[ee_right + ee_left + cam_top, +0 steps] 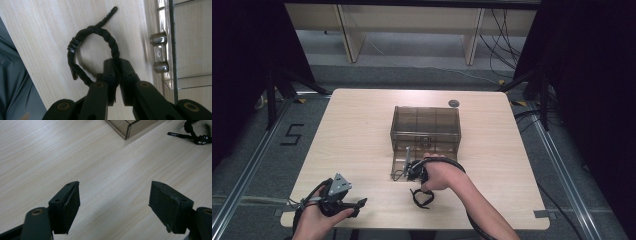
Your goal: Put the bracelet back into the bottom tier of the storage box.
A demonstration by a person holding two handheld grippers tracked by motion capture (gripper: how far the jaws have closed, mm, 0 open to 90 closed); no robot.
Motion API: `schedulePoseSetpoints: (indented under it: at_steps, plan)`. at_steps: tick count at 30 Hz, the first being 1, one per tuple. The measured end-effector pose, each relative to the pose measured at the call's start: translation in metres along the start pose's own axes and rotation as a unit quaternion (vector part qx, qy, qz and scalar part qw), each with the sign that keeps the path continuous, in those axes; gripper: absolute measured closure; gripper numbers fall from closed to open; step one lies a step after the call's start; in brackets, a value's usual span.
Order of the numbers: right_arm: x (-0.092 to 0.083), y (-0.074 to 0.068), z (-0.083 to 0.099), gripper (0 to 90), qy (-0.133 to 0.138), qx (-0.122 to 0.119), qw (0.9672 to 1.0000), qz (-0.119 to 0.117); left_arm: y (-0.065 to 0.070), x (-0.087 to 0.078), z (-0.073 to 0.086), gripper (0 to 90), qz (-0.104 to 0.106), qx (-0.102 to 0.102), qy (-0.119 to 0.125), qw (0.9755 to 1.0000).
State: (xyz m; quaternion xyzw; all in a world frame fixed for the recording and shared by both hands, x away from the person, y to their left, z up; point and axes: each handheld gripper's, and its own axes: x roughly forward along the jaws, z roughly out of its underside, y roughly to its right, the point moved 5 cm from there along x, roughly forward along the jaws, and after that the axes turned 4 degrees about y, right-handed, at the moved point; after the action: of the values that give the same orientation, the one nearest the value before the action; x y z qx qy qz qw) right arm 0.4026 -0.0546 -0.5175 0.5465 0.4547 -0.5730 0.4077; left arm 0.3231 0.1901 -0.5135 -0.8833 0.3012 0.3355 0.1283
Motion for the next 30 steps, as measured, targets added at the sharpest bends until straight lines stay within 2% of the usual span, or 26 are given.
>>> schedulePoseSetpoints:
  at_steps: [1,2,3,4,6,7,8,9,10,12,13,14,15,16,17,19,20,22,23,24,25,27,28,29,30]
  plan:
    - [-0.001,0.0,0.0,85.0,0.002,0.004,1.0,0.007,0.001,0.0,0.0,24.4,0.002,-0.002,0.001,1.0]
    - [-0.001,0.002,0.0,85.0,0.011,-0.017,0.9998,0.006,0.0,0.0,0.0,24.4,0.002,-0.002,0.001,1.0]
    - [-0.003,-0.002,0.001,85.0,0.002,0.008,1.0,0.005,0.0,0.0,0.0,24.5,0.002,-0.002,0.001,1.0]
    - [-0.004,-0.001,0.001,85.1,0.005,0.002,1.0,0.006,0.0,0.0,0.0,24.5,0.001,-0.002,0.001,1.0]
    - [-0.005,-0.002,0.002,85.1,0.002,0.007,1.0,0.006,0.0,0.0,0.0,24.5,0.001,-0.002,0.001,1.0]
    - [-0.007,-0.002,0.003,85.1,0.004,-0.001,1.0,0.0,-0.001,0.001,0.0,24.5,-0.003,0.0,-0.002,1.0]
    - [-0.008,-0.001,0.003,85.1,0.008,-0.003,0.9999,0.008,-0.001,0.001,0.0,24.5,-0.009,0.0,-0.002,1.0]
    - [-0.009,0.002,0.003,85.1,0.016,-0.019,0.9996,0.01,-0.001,0.0,0.0,24.6,-0.003,0.0,-0.004,1.0]
    - [-0.011,-0.002,0.005,85.1,0.003,0.008,0.9999,0.006,-0.001,-0.001,0.0,24.6,-0.001,0.005,-0.005,1.0]
    - [-0.012,-0.001,0.006,85.1,0.009,0.014,0.9999,0.001,-0.002,0.0,0.0,24.7,-0.001,0.005,-0.004,1.0]
    - [-0.013,0.0,0.007,85.1,0.011,0.005,0.9999,0.005,-0.002,0.0,0.0,24.8,-0.001,0.005,-0.004,1.0]
    - [-0.013,0.004,0.006,85.1,0.019,-0.018,0.9996,0.012,-0.002,0.0,0.0,24.8,-0.002,0.004,-0.004,1.0]
    - [-0.013,0.004,0.006,85.1,0.019,-0.018,0.9996,0.012,-0.002,0.0,0.0,24.8,-0.002,0.004,-0.004,1.0]
    - [-0.014,0.0,0.009,85.1,0.008,0.011,0.9999,0.001,-0.001,0.0,0.0,24.8,-0.002,0.001,-0.001,1.0]
    - [-0.014,-0.001,0.01,85.1,0.009,0.017,0.9998,0.001,-0.001,0.0,0.0,24.8,-0.003,0.001,-0.001,1.0]
    - [-0.014,0.004,0.009,85.1,0.019,-0.016,0.9997,0.008,-0.002,-0.001,0.0,24.9,-0.002,0.006,-0.003,1.0]
    - [-0.014,0.004,0.009,85.1,0.019,-0.016,0.9997,0.008,-0.002,-0.001,0.0,25.0,-0.002,0.006,-0.003,1.0]
    - [-0.015,0.004,0.01,85.1,0.019,-0.013,0.9997,0.007,0.0,-0.001,0.0,25.0,0.0,0.0,0.0,1.0]
    - [-0.017,-0.001,0.012,85.1,0.012,0.026,0.9996,-0.004,0.0,-0.001,0.0,25.0,0.001,0.001,0.001,1.0]
    - [-0.016,0.0,0.012,85.1,0.021,0.018,0.9996,-0.008,0.001,0.0,0.0,25.0,0.0,-0.006,0.003,1.0]
    - [-0.017,0.001,0.013,85.2,0.02,0.018,0.9996,-0.007,-0.001,-0.001,0.0,25.0,-0.002,0.005,-0.003,1.0]
    - [-0.017,0.001,0.013,85.2,0.022,0.017,0.9996,-0.008,-0.001,0.0,0.0,25.0,-0.002,0.005,-0.003,1.0]
    - [-0.021,0.004,0.015,85.1,0.014,0.009,0.9999,0.002,-0.001,0.0,0.0,25.1,-0.007,0.005,-0.005,1.0]
    - [-0.022,0.004,0.017,85.2,0.009,0.011,0.9999,0.002,-0.001,0.0,0.0,25.1,-0.003,0.006,-0.005,1.0]
    - [-0.023,0.006,0.018,85.1,0.011,0.003,0.9999,0.005,-0.001,0.0,0.0,25.1,-0.002,0.005,-0.005,1.0]
